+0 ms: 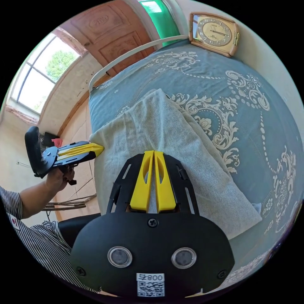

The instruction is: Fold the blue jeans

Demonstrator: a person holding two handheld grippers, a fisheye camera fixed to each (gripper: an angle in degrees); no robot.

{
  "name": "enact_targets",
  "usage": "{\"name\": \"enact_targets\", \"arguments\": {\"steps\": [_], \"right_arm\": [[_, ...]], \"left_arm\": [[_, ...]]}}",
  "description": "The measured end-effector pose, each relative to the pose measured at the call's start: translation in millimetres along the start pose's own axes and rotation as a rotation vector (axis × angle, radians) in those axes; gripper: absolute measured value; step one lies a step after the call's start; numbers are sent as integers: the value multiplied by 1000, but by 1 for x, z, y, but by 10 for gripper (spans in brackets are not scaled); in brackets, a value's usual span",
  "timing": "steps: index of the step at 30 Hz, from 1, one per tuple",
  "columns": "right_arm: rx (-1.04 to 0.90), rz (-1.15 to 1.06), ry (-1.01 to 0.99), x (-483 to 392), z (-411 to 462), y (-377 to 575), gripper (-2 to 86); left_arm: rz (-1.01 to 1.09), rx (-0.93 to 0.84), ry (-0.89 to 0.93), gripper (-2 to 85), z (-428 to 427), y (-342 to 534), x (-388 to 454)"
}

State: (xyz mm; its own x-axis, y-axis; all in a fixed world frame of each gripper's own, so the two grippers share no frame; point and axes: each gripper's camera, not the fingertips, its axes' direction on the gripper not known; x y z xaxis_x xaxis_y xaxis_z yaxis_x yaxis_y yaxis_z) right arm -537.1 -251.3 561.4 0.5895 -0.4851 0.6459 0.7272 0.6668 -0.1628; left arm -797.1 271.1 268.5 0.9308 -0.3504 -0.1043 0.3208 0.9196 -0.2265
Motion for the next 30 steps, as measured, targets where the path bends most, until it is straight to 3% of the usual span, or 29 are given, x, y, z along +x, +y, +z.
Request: {"name": "enact_targets", "arguments": {"steps": [5, 8, 15, 21, 26, 30], "right_arm": [[-31, -27, 26, -11, -13, -5, 1], [55, -22, 56, -10, -34, -7, 1], [-15, 53, 21, 13, -26, -25, 1], [82, 0, 71, -7, -49, -35, 1], [-28, 6, 93, -1, -23, -54, 1], [10, -17, 105, -9, -39, -51, 1]], "left_arm": [[7, 31, -3, 3, -20, -1, 16], [28, 79, -5, 4, -31, 1, 29], [13, -11, -28, 4, -10, 4, 42], [60, 48, -92, 4, -29, 9, 66], [45, 1, -76, 4, -18, 11, 70], [66, 52, -91, 4, -38, 14, 82]]}}
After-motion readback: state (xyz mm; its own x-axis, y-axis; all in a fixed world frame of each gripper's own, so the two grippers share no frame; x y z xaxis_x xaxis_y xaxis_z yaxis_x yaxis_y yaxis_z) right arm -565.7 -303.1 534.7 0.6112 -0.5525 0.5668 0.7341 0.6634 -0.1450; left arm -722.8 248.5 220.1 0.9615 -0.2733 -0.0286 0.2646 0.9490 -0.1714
